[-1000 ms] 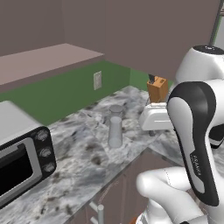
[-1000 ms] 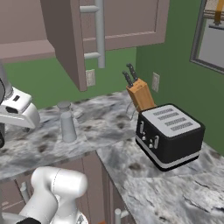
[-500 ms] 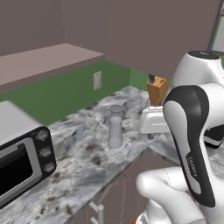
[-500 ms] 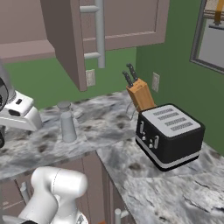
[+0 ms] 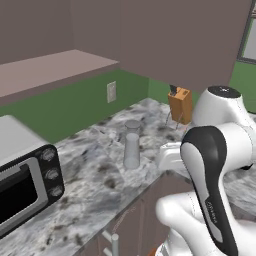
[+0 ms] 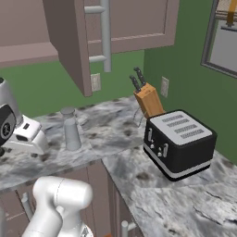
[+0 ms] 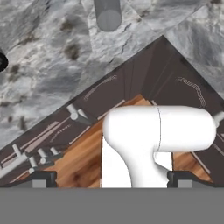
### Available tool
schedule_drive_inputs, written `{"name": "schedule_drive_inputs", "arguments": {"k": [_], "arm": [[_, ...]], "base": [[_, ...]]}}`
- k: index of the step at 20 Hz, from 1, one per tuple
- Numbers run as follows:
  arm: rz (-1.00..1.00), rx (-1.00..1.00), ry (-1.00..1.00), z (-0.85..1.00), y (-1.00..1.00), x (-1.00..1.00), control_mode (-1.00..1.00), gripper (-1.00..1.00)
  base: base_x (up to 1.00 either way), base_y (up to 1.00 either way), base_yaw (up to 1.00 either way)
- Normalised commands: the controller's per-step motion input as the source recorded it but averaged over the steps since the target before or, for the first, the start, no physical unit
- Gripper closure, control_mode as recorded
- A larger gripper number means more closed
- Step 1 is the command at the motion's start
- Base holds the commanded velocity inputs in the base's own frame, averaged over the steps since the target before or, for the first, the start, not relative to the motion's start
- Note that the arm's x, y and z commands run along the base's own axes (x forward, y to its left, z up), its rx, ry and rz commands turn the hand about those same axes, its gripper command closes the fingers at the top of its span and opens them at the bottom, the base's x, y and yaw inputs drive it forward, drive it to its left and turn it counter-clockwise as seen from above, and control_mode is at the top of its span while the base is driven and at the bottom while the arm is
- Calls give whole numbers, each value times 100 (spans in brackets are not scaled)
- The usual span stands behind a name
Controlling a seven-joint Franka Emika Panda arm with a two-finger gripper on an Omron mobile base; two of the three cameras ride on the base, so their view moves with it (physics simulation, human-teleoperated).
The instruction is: There is a tray on the dining counter. Grab the cup, mug, and pitcher and place them on the tray. The pitcher may be placed next to the tray if it cannot fit the tray.
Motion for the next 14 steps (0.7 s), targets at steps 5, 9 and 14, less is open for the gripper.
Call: {"name": "schedule_drive_inputs", "arguments": {"k": [5, 9, 14], "arm": [[0, 0, 0, -12, 0, 10, -100, -100], [0, 0, 0, -7, 0, 22, -100, -100], [0, 0, 0, -9, 0, 31, -100, -100]], "base": [[0, 0, 0], [0, 0, 0], [0, 0, 0]]}}
